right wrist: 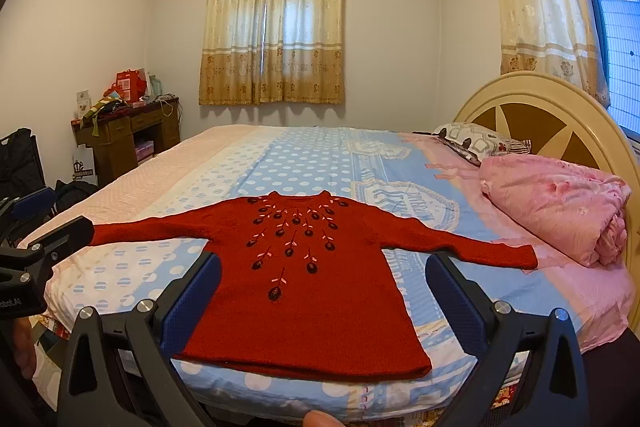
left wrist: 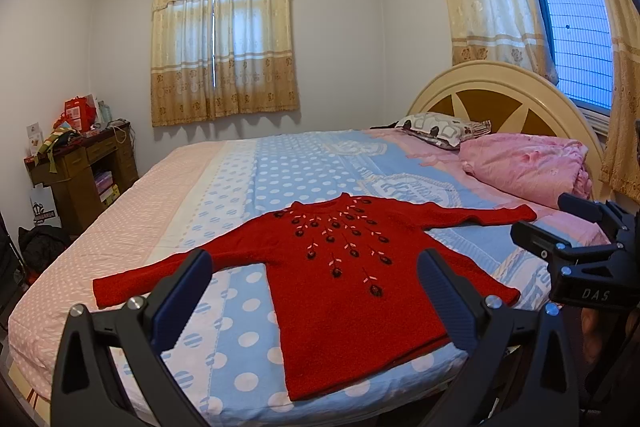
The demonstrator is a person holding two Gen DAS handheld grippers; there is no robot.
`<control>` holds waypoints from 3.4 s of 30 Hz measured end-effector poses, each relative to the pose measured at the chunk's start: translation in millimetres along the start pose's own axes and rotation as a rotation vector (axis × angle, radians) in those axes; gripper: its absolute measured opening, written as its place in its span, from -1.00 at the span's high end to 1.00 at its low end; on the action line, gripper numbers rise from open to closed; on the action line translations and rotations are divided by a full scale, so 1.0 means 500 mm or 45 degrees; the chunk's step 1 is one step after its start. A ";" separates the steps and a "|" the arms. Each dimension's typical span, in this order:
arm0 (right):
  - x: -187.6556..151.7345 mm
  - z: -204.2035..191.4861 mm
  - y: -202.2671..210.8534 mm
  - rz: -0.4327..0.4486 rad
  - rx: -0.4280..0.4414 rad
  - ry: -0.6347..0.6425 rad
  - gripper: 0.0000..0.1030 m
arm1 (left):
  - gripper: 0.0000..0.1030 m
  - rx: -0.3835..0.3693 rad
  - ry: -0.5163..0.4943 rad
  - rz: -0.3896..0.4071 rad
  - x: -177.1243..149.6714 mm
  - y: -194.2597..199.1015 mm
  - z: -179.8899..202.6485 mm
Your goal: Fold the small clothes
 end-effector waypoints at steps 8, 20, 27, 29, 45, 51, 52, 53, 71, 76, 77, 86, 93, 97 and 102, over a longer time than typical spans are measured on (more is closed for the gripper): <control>-0.002 -0.006 -0.005 -0.014 0.005 0.003 -0.98 | -1.00 0.001 0.000 -0.008 -0.004 -0.003 0.000; -0.005 -0.005 -0.008 -0.020 0.007 0.003 -0.98 | -1.00 0.003 0.002 -0.010 -0.004 -0.003 -0.002; -0.011 -0.008 -0.010 -0.024 0.010 0.005 -0.98 | -1.00 0.004 0.003 -0.013 -0.006 -0.005 -0.006; -0.011 -0.008 -0.011 -0.026 0.011 0.004 -0.98 | -1.00 0.006 0.002 -0.012 -0.007 -0.005 -0.006; -0.018 -0.013 -0.013 -0.031 0.015 0.007 -0.98 | -1.00 0.005 0.002 -0.012 -0.008 -0.005 -0.007; -0.024 -0.019 -0.012 -0.033 0.021 0.012 -0.98 | -1.00 0.005 0.000 -0.013 -0.009 -0.005 -0.008; -0.024 -0.019 -0.012 -0.033 0.020 0.013 -0.98 | -1.00 0.005 0.001 -0.013 -0.008 -0.005 -0.007; -0.024 -0.019 -0.012 -0.034 0.019 0.013 -0.98 | -1.00 0.005 0.002 -0.013 -0.008 -0.005 -0.008; -0.054 -0.003 -0.057 -0.093 0.002 0.033 -0.98 | -1.00 0.021 0.003 -0.100 -0.051 -0.047 -0.028; -0.088 0.005 -0.100 -0.157 -0.008 0.046 -0.98 | -1.00 0.030 -0.001 -0.159 -0.076 -0.082 -0.036; -0.097 0.011 -0.113 -0.174 -0.008 0.042 -0.98 | -1.00 0.034 -0.005 -0.170 -0.082 -0.090 -0.041; -0.138 0.084 -0.216 -0.252 -0.039 0.005 -0.98 | -1.00 0.066 -0.053 -0.230 -0.093 -0.184 -0.068; -0.153 0.256 -0.306 -0.330 -0.203 -0.095 -0.98 | -1.00 0.060 -0.063 -0.272 -0.092 -0.284 -0.092; -0.152 0.363 -0.342 -0.360 -0.321 -0.153 -0.98 | -1.00 0.036 -0.058 -0.305 -0.096 -0.345 -0.095; -0.160 0.499 -0.383 -0.402 -0.478 -0.218 -0.98 | -1.00 0.023 -0.047 -0.354 -0.105 -0.416 -0.105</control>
Point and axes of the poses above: each gripper's, at about its wrist camera, not at the fingertips, and y roughly against the way its jaws point, z to its right, x to its top, the point moved 3 cm from there along -y, roughly the way its jaws point, and after that the axes turned 10 degrees about z, right-handed, at the moved point
